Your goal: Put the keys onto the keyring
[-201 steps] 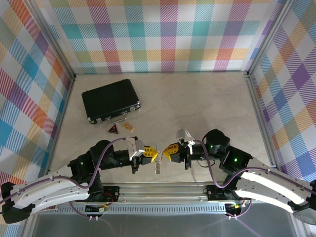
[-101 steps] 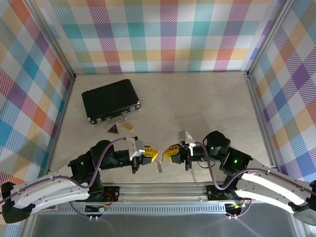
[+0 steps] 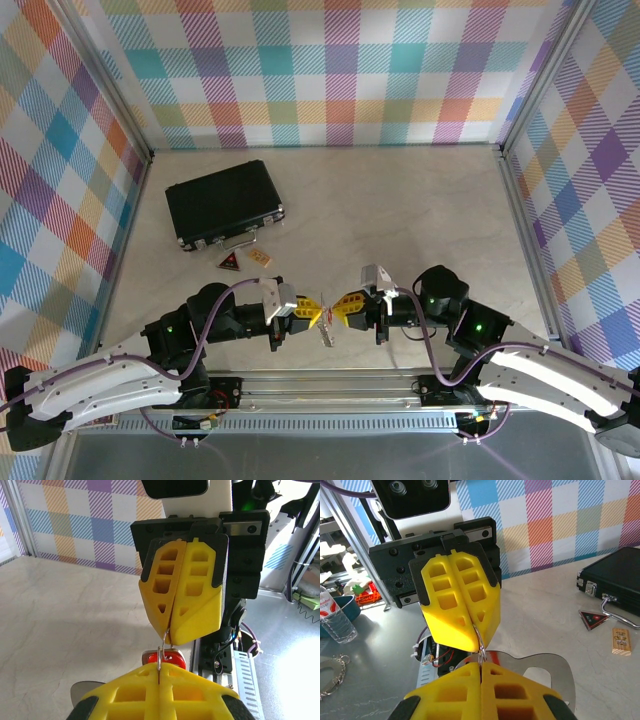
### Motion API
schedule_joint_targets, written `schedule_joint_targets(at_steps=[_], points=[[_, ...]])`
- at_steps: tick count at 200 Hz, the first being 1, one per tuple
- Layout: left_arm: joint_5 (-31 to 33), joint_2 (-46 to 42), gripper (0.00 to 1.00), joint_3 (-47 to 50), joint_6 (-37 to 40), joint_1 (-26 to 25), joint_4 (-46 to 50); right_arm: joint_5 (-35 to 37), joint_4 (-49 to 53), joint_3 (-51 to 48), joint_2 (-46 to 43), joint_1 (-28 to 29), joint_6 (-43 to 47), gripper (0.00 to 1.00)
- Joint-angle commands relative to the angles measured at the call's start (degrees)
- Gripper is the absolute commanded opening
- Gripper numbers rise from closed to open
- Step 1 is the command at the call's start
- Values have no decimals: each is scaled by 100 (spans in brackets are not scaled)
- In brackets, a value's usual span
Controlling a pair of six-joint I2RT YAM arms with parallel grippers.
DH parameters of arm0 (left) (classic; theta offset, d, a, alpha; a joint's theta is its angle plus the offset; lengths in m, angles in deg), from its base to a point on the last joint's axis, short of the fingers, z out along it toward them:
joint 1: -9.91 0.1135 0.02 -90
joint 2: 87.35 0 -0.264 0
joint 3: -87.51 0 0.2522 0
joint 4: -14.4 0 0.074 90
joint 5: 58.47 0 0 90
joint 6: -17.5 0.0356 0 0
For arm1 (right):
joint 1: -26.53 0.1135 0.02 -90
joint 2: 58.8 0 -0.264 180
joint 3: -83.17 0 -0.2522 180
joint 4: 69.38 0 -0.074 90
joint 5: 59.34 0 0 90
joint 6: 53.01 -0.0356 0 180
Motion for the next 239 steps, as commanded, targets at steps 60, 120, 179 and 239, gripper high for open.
schedule_joint_targets(at_steps=[60,120,179,239], points=[[-21,-80,0,-44,-54,-22,-306,95,-136,-53,-83,26,132,0],[-21,-67,0,-52,-53,-26,-316,113,-146,-50,-39,26,159,0],[-23,-28,0,-72,-53,-26,-306,14,-270,-26,163,27,172,0],[15,-67,0,-46,-44,-27,-281,68,-275,-86,27,22,185,0]])
